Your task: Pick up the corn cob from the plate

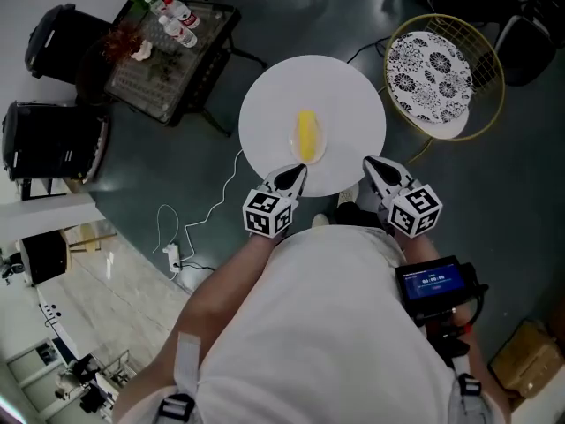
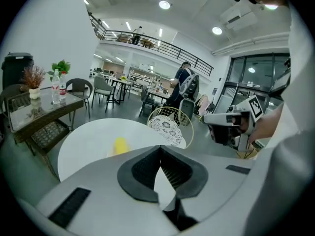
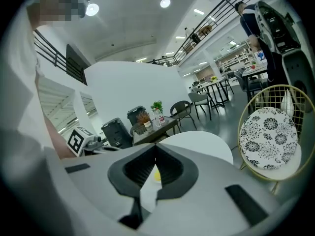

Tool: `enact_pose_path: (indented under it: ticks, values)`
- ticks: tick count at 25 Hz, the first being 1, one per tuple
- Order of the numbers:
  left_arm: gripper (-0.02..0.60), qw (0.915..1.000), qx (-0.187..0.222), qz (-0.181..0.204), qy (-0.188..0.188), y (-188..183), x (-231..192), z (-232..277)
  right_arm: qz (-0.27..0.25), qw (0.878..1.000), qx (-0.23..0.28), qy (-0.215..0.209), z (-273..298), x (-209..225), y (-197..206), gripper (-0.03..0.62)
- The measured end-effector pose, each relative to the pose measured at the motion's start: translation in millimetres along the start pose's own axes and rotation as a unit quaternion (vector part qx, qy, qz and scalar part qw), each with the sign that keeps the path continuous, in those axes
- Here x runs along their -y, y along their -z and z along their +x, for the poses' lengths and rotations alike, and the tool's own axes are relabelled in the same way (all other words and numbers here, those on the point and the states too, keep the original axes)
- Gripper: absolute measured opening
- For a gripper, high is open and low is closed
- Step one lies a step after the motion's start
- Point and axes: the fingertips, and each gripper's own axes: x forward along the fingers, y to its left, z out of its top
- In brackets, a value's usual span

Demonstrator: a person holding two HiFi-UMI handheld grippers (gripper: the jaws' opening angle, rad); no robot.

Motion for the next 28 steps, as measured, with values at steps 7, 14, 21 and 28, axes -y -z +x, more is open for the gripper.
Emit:
enact_pose_path:
  ticks: [7,14,21,28]
  values:
    - [0.008,0.9995,-0.027,0.002,-0.019,-1,-12,40,0.010,1.000,-0.016,-0.013,17,38,2,0.006]
    - [0.008,0.9968,-0.069,-0.005,-0.039,9,-31,69,0.027,0.999,-0.033,-0.027,38,61,4,0.006]
    - [0.009,0.9939,-0.091,-0.013,-0.060,12,-46,83,0.032,0.998,-0.047,-0.041,56,72,5,0.007]
    - [0.011,0.9891,-0.125,-0.026,-0.072,21,-76,113,0.038,0.996,-0.059,-0.054,89,94,7,0.008]
